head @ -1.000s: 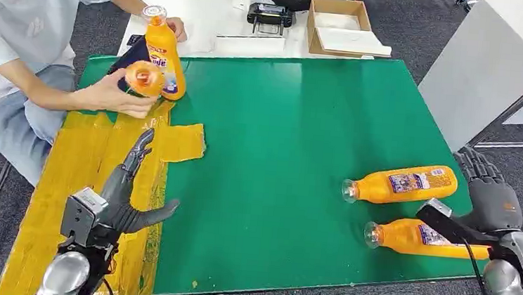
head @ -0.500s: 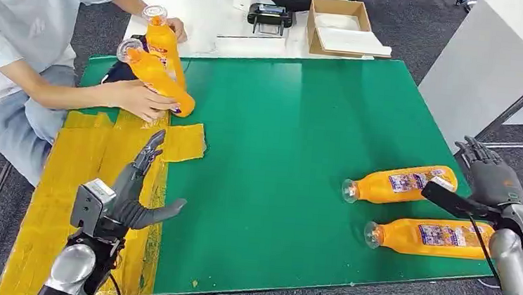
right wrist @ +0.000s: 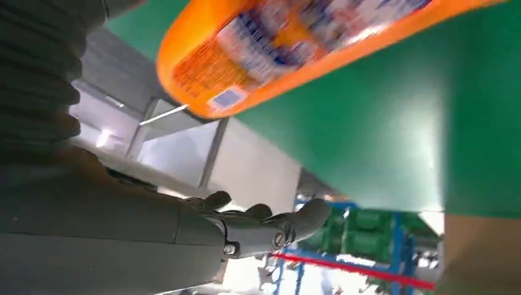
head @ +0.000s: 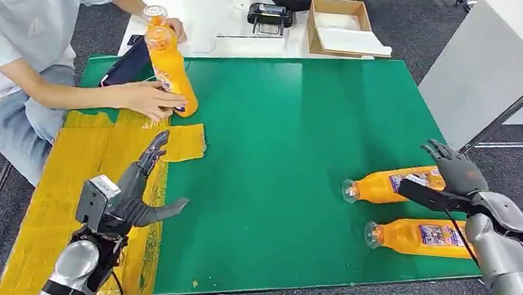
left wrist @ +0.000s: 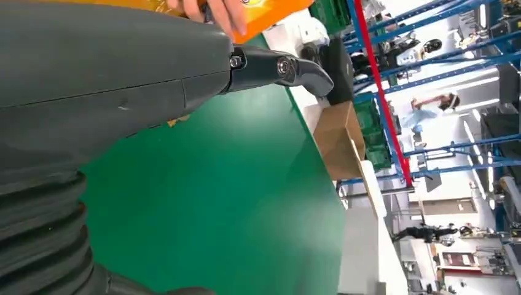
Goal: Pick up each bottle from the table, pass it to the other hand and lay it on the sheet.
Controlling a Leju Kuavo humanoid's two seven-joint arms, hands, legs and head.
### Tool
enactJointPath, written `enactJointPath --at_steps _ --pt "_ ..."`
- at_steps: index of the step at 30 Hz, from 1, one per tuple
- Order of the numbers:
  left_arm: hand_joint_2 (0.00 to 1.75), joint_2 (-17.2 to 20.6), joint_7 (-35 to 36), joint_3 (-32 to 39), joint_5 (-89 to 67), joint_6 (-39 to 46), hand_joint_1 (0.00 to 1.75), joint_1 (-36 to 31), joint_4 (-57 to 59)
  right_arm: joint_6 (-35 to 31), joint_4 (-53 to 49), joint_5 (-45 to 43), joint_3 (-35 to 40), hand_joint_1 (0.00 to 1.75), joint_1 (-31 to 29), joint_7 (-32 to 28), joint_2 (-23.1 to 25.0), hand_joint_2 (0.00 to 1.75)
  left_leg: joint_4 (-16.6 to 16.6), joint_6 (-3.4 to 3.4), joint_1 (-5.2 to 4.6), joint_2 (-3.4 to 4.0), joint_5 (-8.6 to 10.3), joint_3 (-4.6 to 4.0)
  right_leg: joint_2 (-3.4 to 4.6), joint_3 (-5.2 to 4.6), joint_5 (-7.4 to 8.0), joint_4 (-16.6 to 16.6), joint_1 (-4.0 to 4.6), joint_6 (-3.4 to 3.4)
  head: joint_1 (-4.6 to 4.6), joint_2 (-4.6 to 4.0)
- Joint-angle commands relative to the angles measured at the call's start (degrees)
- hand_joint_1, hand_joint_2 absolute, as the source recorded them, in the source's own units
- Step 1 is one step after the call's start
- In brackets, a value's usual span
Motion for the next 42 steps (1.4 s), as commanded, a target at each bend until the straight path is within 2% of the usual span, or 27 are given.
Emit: enactJointPath --at_steps 1,5,10,20,23,24,26,38,39,40,41,42 --pt "1.75 0.0 0.1 -1.9 0.7 -0.5 0.00 -3.6 5.3 1.9 9.9 -0.1 8.6 0.00 -6.2 -0.8 4.6 1.75 0.0 -0.14 0.05 0.16 -0.09 0.28 0.11 0.24 -0.03 0.0 0.06 -0.12 0.00 0.00" --pt "1.75 0.0 0.1 -1.9 0.7 -0.5 0.00 -3.7 5.5 2.1 10.7 0.0 9.1 0.00 -6.4 -0.7 4.8 1.75 0.0 -0.11 0.02 0.09 -0.07 0.24 0.04 0.21 -0.05 0.0 0.03 -0.10 0.00 0.00" --pt "1.75 0.6 -0.1 -1.4 1.2 -0.3 0.00 -4.6 6.7 6.5 16.1 -0.1 13.3 0.00 -8.7 0.3 3.3 1.75 0.0 -0.13 0.03 0.06 -0.10 0.30 0.00 0.28 -0.09 0.0 0.04 -0.11 0.00 0.00" --pt "1.75 0.4 0.0 -1.0 1.6 -1.0 0.00 -5.2 9.6 10.1 23.0 3.4 18.6 0.00 -9.3 9.8 3.5 1.75 0.0 -0.13 0.03 -0.06 -0.07 0.32 -0.11 0.32 -0.09 0.0 0.04 -0.12 0.02 0.00" --pt "1.75 0.2 0.1 -1.0 1.6 -1.1 0.00 -5.4 10.2 8.7 23.4 5.7 20.5 0.00 -8.5 13.3 3.7 1.75 0.0 -0.12 0.05 -0.07 -0.06 0.31 -0.11 0.32 -0.07 -0.1 0.05 -0.10 0.00 0.00" --pt "1.75 0.2 0.2 -1.0 1.6 -1.2 0.00 -5.3 10.2 8.4 23.6 5.8 20.5 0.00 -8.1 13.8 3.9 1.75 0.0 -0.24 0.08 -0.06 -0.21 0.61 -0.15 0.62 -0.21 0.0 0.09 -0.21 0.02 0.00" --pt "1.75 0.2 0.2 -1.0 1.6 -1.2 0.00 -5.3 10.2 8.3 23.6 5.8 20.5 0.00 -8.0 13.9 4.0 1.75 0.0 -0.11 0.08 -0.02 -0.05 0.38 -0.08 0.39 -0.05 -0.1 0.09 -0.10 0.00 0.00" --pt "1.75 0.3 0.4 -0.7 1.5 -1.2 0.00 -4.8 9.8 6.8 23.4 6.2 20.2 0.02 -7.5 14.8 4.2 1.75 0.0 -0.11 0.07 -0.11 0.00 0.63 -0.17 0.67 -0.05 -0.1 0.08 -0.11 0.02 0.00" --pt "1.75 0.4 0.5 -0.5 1.5 -1.2 0.00 -4.5 9.6 5.8 23.1 6.4 20.1 0.14 -7.2 14.6 4.3 1.75 0.0 -0.07 0.09 -0.11 0.02 0.60 -0.14 0.65 -0.02 -0.1 0.09 -0.08 0.02 0.00" --pt "1.75 0.4 0.5 -0.3 1.5 -1.2 0.00 -4.3 9.4 4.5 22.8 6.7 20.1 0.35 -7.0 14.6 4.5 1.75 0.0 -0.03 0.07 -0.07 0.04 0.58 -0.10 0.62 0.00 -0.1 0.08 -0.05 0.02 0.00" --pt "1.75 0.4 0.6 -0.1 1.5 -1.1 0.00 -4.1 9.2 3.8 22.8 7.0 20.1 0.98 -6.9 14.8 4.7 1.75 0.0 0.01 0.06 -0.04 0.05 0.54 -0.06 0.57 0.02 -0.1 0.06 -0.02 0.02 0.00" --pt "1.75 0.4 0.7 0.2 1.5 -1.1 0.00 -3.8 8.7 1.8 22.5 7.7 20.0 1.47 -6.8 15.1 5.2 1.75 -0.1 -0.06 0.08 -0.04 0.01 0.65 -0.07 0.69 -0.01 -0.1 0.09 -0.07 0.02 0.00"
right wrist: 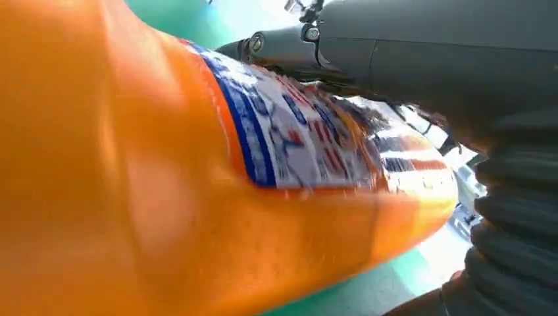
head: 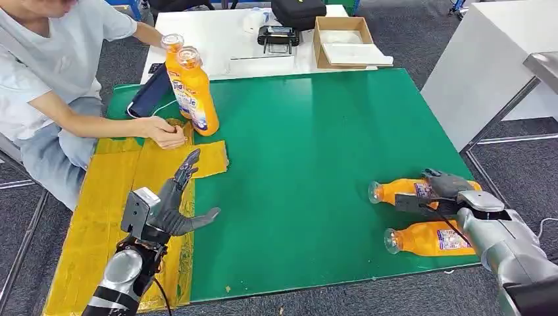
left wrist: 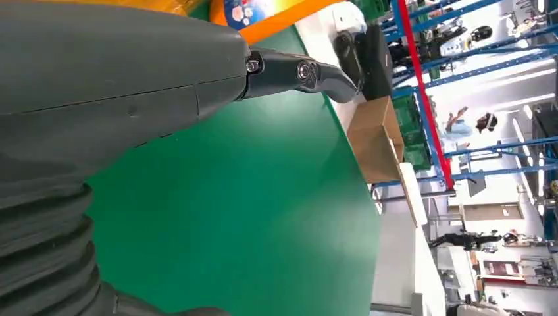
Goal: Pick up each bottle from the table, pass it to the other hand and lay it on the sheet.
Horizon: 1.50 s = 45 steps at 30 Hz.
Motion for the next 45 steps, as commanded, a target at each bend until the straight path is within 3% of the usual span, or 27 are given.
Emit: enactJointPath --at_steps 1,14,22,28,32,36,37,38,41,45 --pt "1.75 0.6 0.8 1.1 0.1 -0.2 0.00 -0.4 2.2 -5.8 3.2 2.0 1.9 1.71 1.8 0.9 2.9 1.75 -0.1 -0.15 0.08 0.04 -0.07 0.27 -0.02 0.28 -0.04 -0.1 0.09 -0.12 -0.02 0.00" --pt "1.75 0.7 1.7 2.0 -0.2 -0.2 0.00 0.7 -0.1 -14.8 1.3 6.2 0.2 1.75 1.7 4.2 5.3 1.75 0.0 -0.13 0.05 0.17 -0.05 0.16 0.08 0.11 0.05 0.0 0.05 -0.11 -0.02 0.00" --pt "1.75 0.3 2.3 2.4 -0.4 -0.2 0.00 1.7 -1.2 -23.2 -0.8 12.1 -1.4 1.75 1.5 9.9 6.5 1.75 0.0 -0.18 0.04 0.22 -0.11 0.18 0.12 0.11 0.00 0.0 0.05 -0.14 -0.02 0.00" --pt "1.75 -0.4 3.0 2.3 -0.8 0.1 0.00 2.9 -2.9 -36.9 -9.0 17.6 -8.2 1.75 2.5 14.3 9.1 1.75 0.0 -0.15 0.03 0.28 -0.10 0.05 0.19 -0.03 0.02 0.0 0.04 -0.11 0.00 0.00" --pt "1.75 -0.5 3.2 1.9 -1.1 0.3 0.00 3.0 -3.1 -36.9 -17.3 19.8 -13.6 1.75 4.8 13.9 10.7 1.75 0.0 -0.18 0.03 0.33 -0.13 0.01 0.24 -0.08 0.01 0.1 0.03 -0.13 -0.02 0.00" --pt "1.75 -0.4 3.2 1.9 -1.1 0.3 0.00 2.9 -3.0 -36.6 -17.8 20.3 -14.3 1.75 5.3 13.8 10.7 1.75 0.0 -0.19 0.04 0.16 -0.12 0.03 0.09 -0.04 -0.05 0.1 0.04 -0.15 -0.02 0.00" --pt "1.75 -0.5 3.2 1.8 -1.1 0.3 0.00 3.0 -3.2 -41.8 -20.0 19.6 -17.5 1.75 6.0 11.6 12.3 1.75 0.0 -0.17 0.05 0.13 -0.10 0.00 0.07 -0.04 -0.03 0.0 0.05 -0.13 0.00 0.00" --pt "1.75 -0.5 3.3 1.6 -1.3 0.5 0.00 3.2 -3.5 -42.6 -23.2 18.7 -19.3 1.75 7.2 10.6 13.4 1.75 0.0 -0.22 0.05 0.17 -0.16 0.11 0.10 0.05 -0.09 0.1 0.05 -0.18 -0.02 0.00" --pt "1.75 -0.5 3.3 0.7 -1.8 0.7 0.00 3.6 -4.1 -41.6 -34.6 16.0 -22.1 1.75 11.3 8.8 15.7 1.75 0.0 -0.20 0.04 0.28 -0.16 0.03 0.21 -0.04 -0.04 0.1 0.04 -0.16 -0.02 0.00" --pt "1.75 -0.6 3.3 -0.5 -2.1 1.2 0.00 3.6 -4.1 -38.1 -46.1 -0.4 -24.4 1.75 16.7 1.6 19.2 1.75 0.0 -0.16 0.06 0.09 -0.06 -0.13 0.03 -0.15 -0.01 0.0 0.06 -0.12 0.00 0.00"
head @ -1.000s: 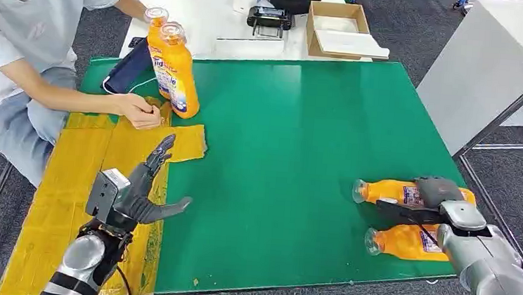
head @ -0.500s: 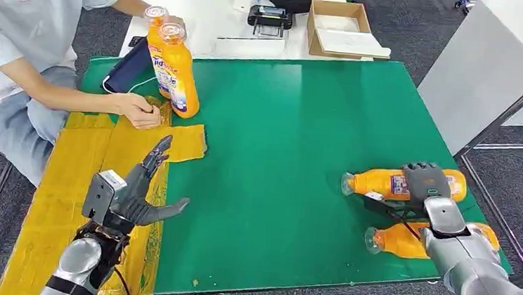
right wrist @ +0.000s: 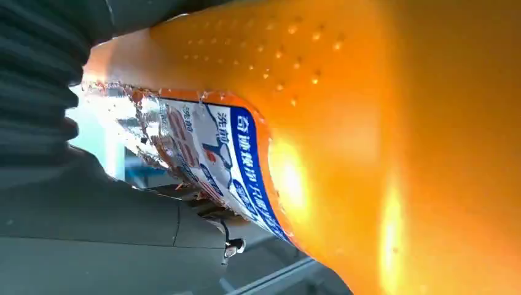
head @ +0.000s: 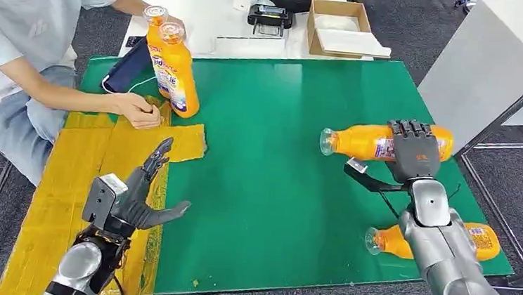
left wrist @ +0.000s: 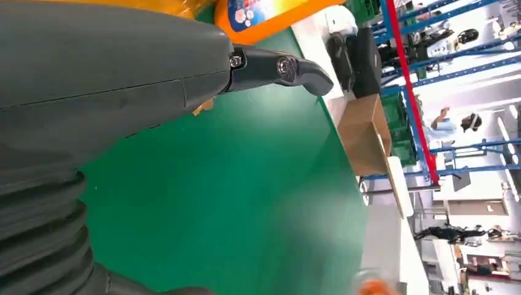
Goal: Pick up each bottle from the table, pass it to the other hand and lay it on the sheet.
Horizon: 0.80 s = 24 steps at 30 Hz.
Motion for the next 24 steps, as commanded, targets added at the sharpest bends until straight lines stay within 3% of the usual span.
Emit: enactJointPath --at_steps 1,2,4,6,8,21,24 --pt "1.75 0.0 0.3 -2.5 -0.7 0.6 0.00 -0.3 0.6 7.3 -27.1 -28.2 -9.7 1.75 10.2 -12.9 9.7 1.75 0.0 -0.20 0.07 0.03 -0.15 0.17 -0.02 0.14 -0.14 0.1 0.08 -0.18 0.07 0.00" --pt "1.75 0.0 0.3 -2.5 -0.7 0.6 0.00 -0.3 0.6 7.3 -27.3 -28.2 -9.7 1.75 10.6 -12.9 9.7 1.75 0.0 -0.15 0.08 -0.04 -0.09 0.12 -0.04 0.11 -0.11 0.0 0.08 -0.14 0.02 0.00" --pt "1.75 0.1 0.2 -3.0 -0.8 0.7 0.00 -0.3 0.7 11.1 -29.9 -36.5 -10.0 1.75 12.3 -16.0 10.9 1.75 0.1 -0.31 0.12 -0.01 -0.32 0.44 -0.07 0.41 -0.32 0.1 0.13 -0.27 0.04 0.00" --pt "1.75 0.4 -0.1 -4.1 -0.5 0.7 0.00 -0.5 1.1 19.1 -33.1 -49.8 -10.6 1.75 14.6 -20.5 12.5 1.75 0.0 -0.17 0.08 -0.02 -0.14 0.18 -0.04 0.16 -0.14 0.0 0.07 -0.15 0.04 0.00" --pt "1.75 0.2 -0.5 -4.6 -0.4 0.6 0.00 -0.6 1.2 23.5 -34.5 -55.9 -10.1 1.75 16.2 -22.0 13.9 1.75 0.0 -0.15 0.08 -0.04 -0.10 0.13 -0.06 0.12 -0.12 0.0 0.07 -0.14 0.02 0.00" --pt "1.75 0.4 -0.6 -4.8 -0.4 0.6 0.00 -0.6 1.0 23.5 -34.4 -56.0 -9.8 1.75 16.2 -22.0 13.8 1.75 0.0 -0.15 0.07 -0.03 -0.09 0.13 -0.06 0.09 -0.12 0.0 0.05 -0.13 0.04 0.00" --pt "1.75 0.2 -0.9 -5.2 -0.1 0.6 0.00 -0.8 1.0 28.2 -34.7 -61.4 -9.0 1.75 17.3 -23.3 15.2 1.75 0.0 -0.14 0.06 -0.03 -0.08 0.11 -0.06 0.08 -0.11 0.0 0.05 -0.13 0.04 0.00"
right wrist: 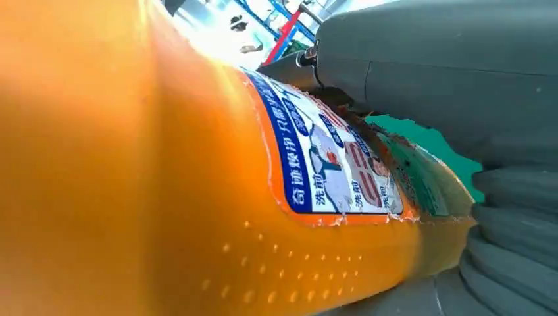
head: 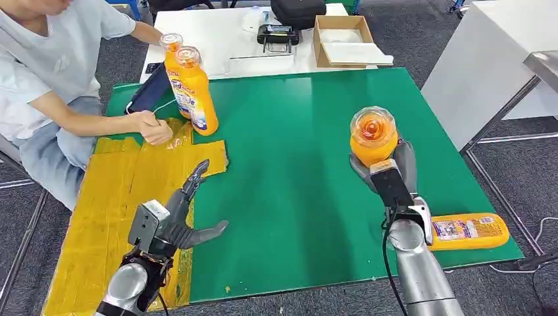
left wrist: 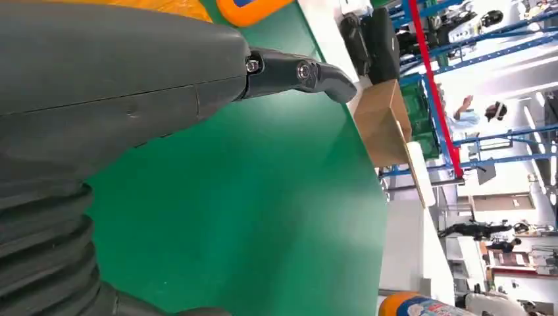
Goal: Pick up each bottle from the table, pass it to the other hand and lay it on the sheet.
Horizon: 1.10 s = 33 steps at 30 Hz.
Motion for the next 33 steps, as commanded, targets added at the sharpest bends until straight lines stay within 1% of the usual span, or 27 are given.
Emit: enactJointPath --at_steps 1,3,4,8,9,13,14,15,17,20,25,27,29,31,33 --pt "1.75 0.5 -0.3 -1.9 0.4 -0.2 0.00 -1.3 1.4 7.0 -0.2 -7.5 -0.1 1.75 0.5 -1.5 3.0 1.75 0.0 -0.12 0.04 0.01 -0.07 0.14 -0.03 0.13 -0.06 0.0 0.04 -0.10 0.00 0.00" --pt "1.75 0.5 -0.5 -2.6 0.6 -0.3 0.00 -1.6 1.3 10.5 0.5 -11.2 1.2 1.75 1.1 -1.6 4.0 1.75 0.1 -0.24 0.08 0.02 -0.23 0.39 -0.07 0.38 -0.21 0.0 0.10 -0.20 0.00 0.00" --pt "1.75 0.4 -0.6 -3.0 0.7 -0.3 0.00 -1.7 1.4 11.5 1.4 -11.8 2.4 1.75 1.3 -1.5 4.8 1.75 0.0 -0.12 0.05 0.01 -0.08 0.16 -0.04 0.15 -0.07 0.0 0.05 -0.10 0.02 0.00" --pt "1.75 -0.3 -0.2 -4.2 2.3 -0.4 0.00 -3.1 3.0 13.5 6.9 -12.2 8.2 1.75 0.1 -1.1 7.4 1.75 0.0 -0.15 0.07 0.15 -0.11 0.20 0.07 0.16 -0.05 0.0 0.08 -0.13 0.00 0.00" --pt "1.75 -0.4 -0.2 -4.6 2.4 -0.4 0.00 -3.3 3.2 13.4 7.9 -12.5 8.8 1.75 -0.2 -1.2 7.8 1.75 0.0 -0.16 0.09 0.21 -0.10 0.22 0.13 0.15 -0.04 0.0 0.09 -0.14 0.00 0.00" --pt "1.75 -0.3 -0.2 -5.0 2.7 -0.3 0.00 -3.4 3.2 13.3 8.5 -13.1 9.3 1.75 -0.5 -1.4 7.8 1.75 0.0 -0.13 0.10 0.09 -0.07 0.17 0.01 0.12 -0.06 0.0 0.08 -0.12 0.00 0.00" --pt "1.75 -0.2 -0.3 -5.1 2.8 -0.3 0.00 -3.5 3.2 14.0 8.7 -13.8 9.6 1.75 -0.6 -1.2 7.9 1.75 0.0 -0.17 0.10 0.10 -0.11 0.25 0.00 0.19 -0.09 0.0 0.09 -0.15 -0.02 0.00" --pt "1.75 -0.4 -0.4 -5.5 3.3 -0.4 0.00 -3.9 3.2 15.9 9.9 -15.5 10.4 1.75 -0.9 -0.7 8.4 1.75 0.0 -0.11 0.08 0.07 -0.04 0.12 0.01 0.07 -0.04 0.0 0.07 -0.10 0.00 0.00" --pt "1.75 -0.6 -0.5 -6.2 3.7 -0.3 0.00 -4.5 3.2 17.0 12.1 -16.6 11.9 1.75 -1.5 -0.8 9.5 1.75 0.0 -0.14 0.10 0.09 -0.09 0.21 0.02 0.18 -0.08 0.0 0.08 -0.12 0.00 0.00" --pt "1.75 -0.7 -0.5 -7.6 4.1 0.1 0.00 -5.4 3.5 17.6 14.5 -17.7 14.6 1.75 -2.4 -1.6 10.1 1.75 0.0 -0.16 0.10 0.18 -0.09 0.18 0.09 0.14 -0.05 0.0 0.08 -0.13 0.02 0.00" --pt "1.75 -0.6 -0.7 -9.1 5.1 0.6 0.00 -6.4 3.7 18.2 16.8 -19.0 17.9 1.75 -3.5 -1.6 10.8 1.75 0.0 -0.17 0.10 0.10 -0.09 0.18 0.03 0.15 -0.07 0.0 0.08 -0.14 0.02 0.00" --pt "1.75 -0.7 -0.8 -9.4 5.2 0.7 0.00 -6.6 3.8 16.3 17.8 -18.0 18.6 1.75 -3.7 -1.4 11.4 1.75 0.0 -0.18 0.09 0.12 -0.10 0.21 0.03 0.17 -0.08 0.0 0.08 -0.15 0.00 0.00" --pt "1.75 -0.6 -0.8 -10.1 5.6 0.9 0.00 -7.1 4.2 16.2 19.4 -18.2 20.5 1.75 -4.1 -1.5 11.7 1.75 0.0 -0.20 0.10 0.13 -0.13 0.27 0.02 0.22 -0.10 0.0 0.10 -0.17 0.00 0.00" --pt "1.75 -0.6 -0.9 -10.5 5.7 0.9 0.00 -7.4 4.3 16.0 20.3 -18.4 21.4 1.75 -4.4 -1.6 11.8 1.75 0.0 -0.14 0.09 0.10 -0.06 0.15 0.02 0.10 -0.05 0.0 0.08 -0.11 0.00 0.00" --pt "1.75 -0.7 -0.9 -11.3 5.8 0.9 0.00 -8.0 4.6 17.9 22.1 -19.8 22.7 1.75 -5.2 -1.2 11.9 1.75 0.0 -0.15 0.10 0.09 -0.07 0.18 0.01 0.15 -0.06 0.0 0.09 -0.12 0.02 0.00"
